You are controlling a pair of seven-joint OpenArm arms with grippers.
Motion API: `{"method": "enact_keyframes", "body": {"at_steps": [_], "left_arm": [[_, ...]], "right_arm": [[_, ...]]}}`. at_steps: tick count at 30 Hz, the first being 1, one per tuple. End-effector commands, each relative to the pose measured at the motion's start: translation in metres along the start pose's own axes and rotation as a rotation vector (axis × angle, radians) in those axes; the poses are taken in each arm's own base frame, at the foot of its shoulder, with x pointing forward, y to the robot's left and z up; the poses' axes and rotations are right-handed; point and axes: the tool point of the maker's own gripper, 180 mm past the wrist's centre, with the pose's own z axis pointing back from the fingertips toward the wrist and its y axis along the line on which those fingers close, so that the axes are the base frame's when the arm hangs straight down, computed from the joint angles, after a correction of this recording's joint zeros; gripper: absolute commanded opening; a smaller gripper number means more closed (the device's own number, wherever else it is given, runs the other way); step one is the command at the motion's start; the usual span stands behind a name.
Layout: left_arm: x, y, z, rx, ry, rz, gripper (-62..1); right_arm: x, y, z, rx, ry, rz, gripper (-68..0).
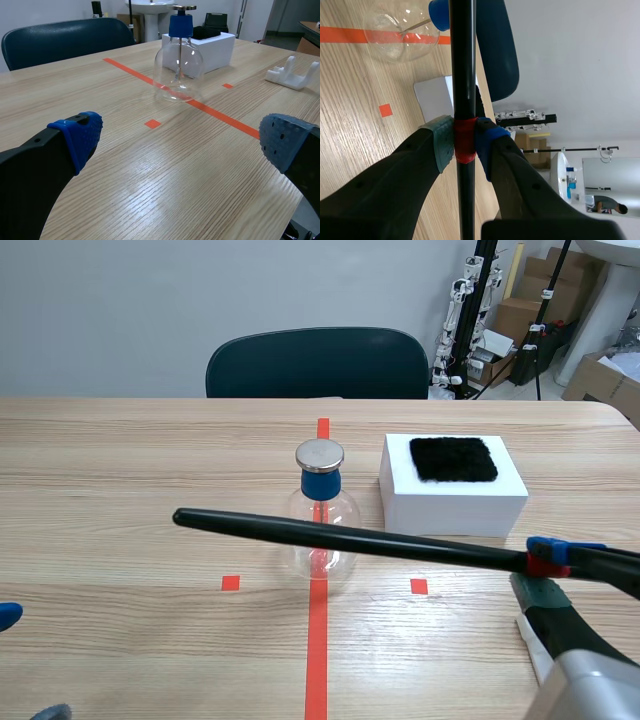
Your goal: Do the electroscope experiment. rub the rod on the fur
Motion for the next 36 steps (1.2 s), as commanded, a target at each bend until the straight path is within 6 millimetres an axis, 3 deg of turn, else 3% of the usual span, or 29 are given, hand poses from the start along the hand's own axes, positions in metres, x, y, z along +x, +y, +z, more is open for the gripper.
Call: {"method": "enact_keyframes", "body": {"at_steps": [1, 36], "left_arm": [[0.0069, 0.0031, -0.0008, 0.003, -0.028, -0.006, 1.4], [0.0069, 0.0031, -0.0008, 0.003, -0.028, -0.006, 1.4]], "right_arm": [[0.0021, -0.0066, -0.0014, -0.025, -0.015, 0.012, -65.3], [0.0087, -0.0080, -0.0015, -0.031, -0.053, 0.000, -65.3]]}}
